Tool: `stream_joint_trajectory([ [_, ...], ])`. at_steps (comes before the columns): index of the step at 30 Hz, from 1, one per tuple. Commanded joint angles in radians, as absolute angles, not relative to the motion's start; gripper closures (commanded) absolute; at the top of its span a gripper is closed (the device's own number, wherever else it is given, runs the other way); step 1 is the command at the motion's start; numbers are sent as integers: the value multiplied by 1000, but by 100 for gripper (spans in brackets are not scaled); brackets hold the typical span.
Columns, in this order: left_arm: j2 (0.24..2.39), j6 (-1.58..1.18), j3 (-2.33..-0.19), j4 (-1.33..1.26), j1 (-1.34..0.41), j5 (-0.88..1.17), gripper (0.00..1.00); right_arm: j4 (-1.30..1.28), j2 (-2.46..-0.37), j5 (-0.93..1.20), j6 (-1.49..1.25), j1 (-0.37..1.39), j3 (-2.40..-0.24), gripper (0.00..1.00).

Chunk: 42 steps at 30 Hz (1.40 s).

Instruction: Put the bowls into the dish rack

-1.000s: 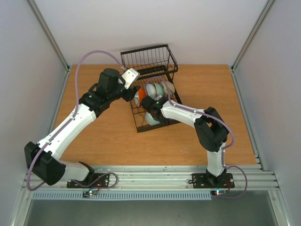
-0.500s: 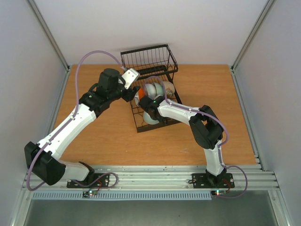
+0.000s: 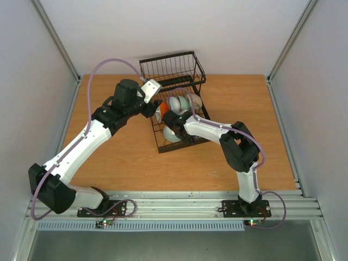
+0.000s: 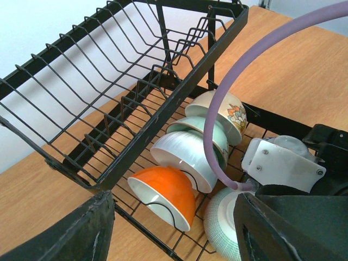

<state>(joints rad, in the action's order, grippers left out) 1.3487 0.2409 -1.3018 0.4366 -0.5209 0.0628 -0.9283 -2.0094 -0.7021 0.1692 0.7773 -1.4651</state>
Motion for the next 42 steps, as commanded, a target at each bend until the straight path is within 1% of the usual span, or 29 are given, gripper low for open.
stream_joint_trajectory([
  [1, 1359, 253, -1316, 422, -517, 58, 39, -918, -1921, -617, 193, 779, -1435, 1],
  [11, 1367, 255, -1319, 420, -517, 46, 33, -931, -1805, -595, 194, 789, -1414, 1],
  [16, 1372, 258, -1321, 423, -517, 47, 32, -914, -1732, -557, 199, 792, -1393, 1],
  [21, 1368, 262, -1322, 424, -516, 37, 32, -896, -1675, -562, 186, 792, -1378, 1],
  [25, 1345, 270, -1317, 417, -496, 30, 32, -848, -1575, -528, 185, 787, -1349, 1],
  [30, 1301, 262, -1294, 405, -392, 79, 32, -802, -1454, -347, 196, 732, -1315, 1],
  [33, 1272, 267, -1250, 410, -332, 100, 32, -794, -1404, -276, 190, 690, -1292, 1],
  [37, 1224, 242, -1145, 374, -202, 157, 31, -793, -1352, -261, 170, 651, -1257, 1],
  [42, 1194, 179, -1028, 333, 4, 269, 31, -782, -1289, -270, 153, 584, -1203, 1],
])
